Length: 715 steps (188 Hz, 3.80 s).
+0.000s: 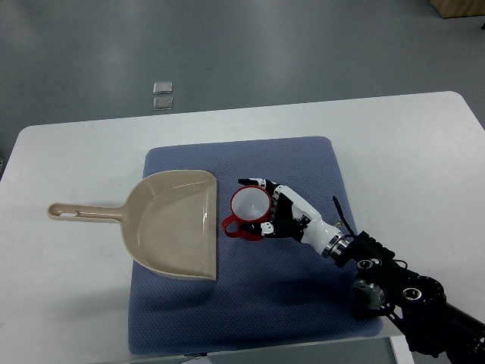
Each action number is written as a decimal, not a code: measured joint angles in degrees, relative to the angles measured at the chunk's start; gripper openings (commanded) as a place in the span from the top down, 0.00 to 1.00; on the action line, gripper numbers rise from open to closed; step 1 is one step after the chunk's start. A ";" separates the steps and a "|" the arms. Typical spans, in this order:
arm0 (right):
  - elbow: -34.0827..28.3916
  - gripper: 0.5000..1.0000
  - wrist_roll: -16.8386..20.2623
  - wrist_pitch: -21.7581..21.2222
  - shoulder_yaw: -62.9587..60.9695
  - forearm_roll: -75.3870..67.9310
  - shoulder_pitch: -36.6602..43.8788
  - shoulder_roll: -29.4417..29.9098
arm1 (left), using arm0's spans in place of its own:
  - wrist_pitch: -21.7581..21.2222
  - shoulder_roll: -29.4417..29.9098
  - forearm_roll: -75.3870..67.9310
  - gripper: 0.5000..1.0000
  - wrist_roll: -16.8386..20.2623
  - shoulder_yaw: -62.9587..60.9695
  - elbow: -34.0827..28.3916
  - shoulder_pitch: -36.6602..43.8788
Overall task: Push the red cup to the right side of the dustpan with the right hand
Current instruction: 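Push the red mug with the right hand toward the dustpan, then hold the red mug against the dustpan's edge with the right hand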
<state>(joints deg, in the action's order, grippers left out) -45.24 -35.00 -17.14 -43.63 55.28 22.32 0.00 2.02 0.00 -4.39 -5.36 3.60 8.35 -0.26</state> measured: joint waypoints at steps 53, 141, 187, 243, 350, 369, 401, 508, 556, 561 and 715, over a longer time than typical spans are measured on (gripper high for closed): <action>-0.59 0.14 0.00 0.00 1.92 0.00 0.08 0.00 | 0.00 0.00 0.00 0.00 0.00 0.00 0.00 0.00; -2.26 0.14 0.00 1.81 5.56 -0.18 0.78 0.00 | 0.00 0.00 0.00 0.00 0.00 0.00 0.00 0.00; -2.72 0.14 0.00 2.33 6.46 -0.35 0.80 0.00 | 0.00 0.00 0.00 0.00 0.00 0.00 0.00 0.00; -2.83 0.14 0.00 2.57 7.15 -0.37 0.80 0.00 | 0.00 0.00 0.00 0.00 0.00 0.00 0.00 0.00; -2.49 0.14 0.00 1.10 6.24 -0.45 1.38 0.00 | 0.00 0.00 0.00 0.00 0.00 0.00 0.00 0.00; -2.42 0.14 0.00 0.97 6.02 -0.52 1.48 0.01 | 0.00 0.00 0.00 0.00 0.00 0.00 0.00 0.00; -2.31 0.14 0.00 0.05 5.92 -0.53 1.53 0.00 | 0.00 0.00 0.00 0.00 0.00 0.00 0.00 0.00; -2.64 0.14 0.00 -1.23 5.84 -0.53 1.22 0.00 | 0.00 0.00 0.00 0.00 0.00 0.00 0.00 0.00; -2.65 0.14 0.00 -1.73 5.83 -0.53 0.97 0.00 | 0.00 0.00 0.00 0.00 0.00 0.00 0.00 0.00; -2.66 0.14 0.00 -1.84 5.82 -0.53 0.95 0.00 | 0.00 0.00 0.00 0.00 0.00 0.00 0.00 0.00; -2.48 0.14 0.00 -3.17 3.82 -0.44 1.13 -0.83 | 0.00 0.00 0.00 0.00 0.00 0.00 0.00 0.00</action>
<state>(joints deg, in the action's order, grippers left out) -47.73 -35.00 -20.31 -39.81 54.84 23.45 -0.83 2.02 0.00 -4.39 -5.36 3.60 8.35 -0.26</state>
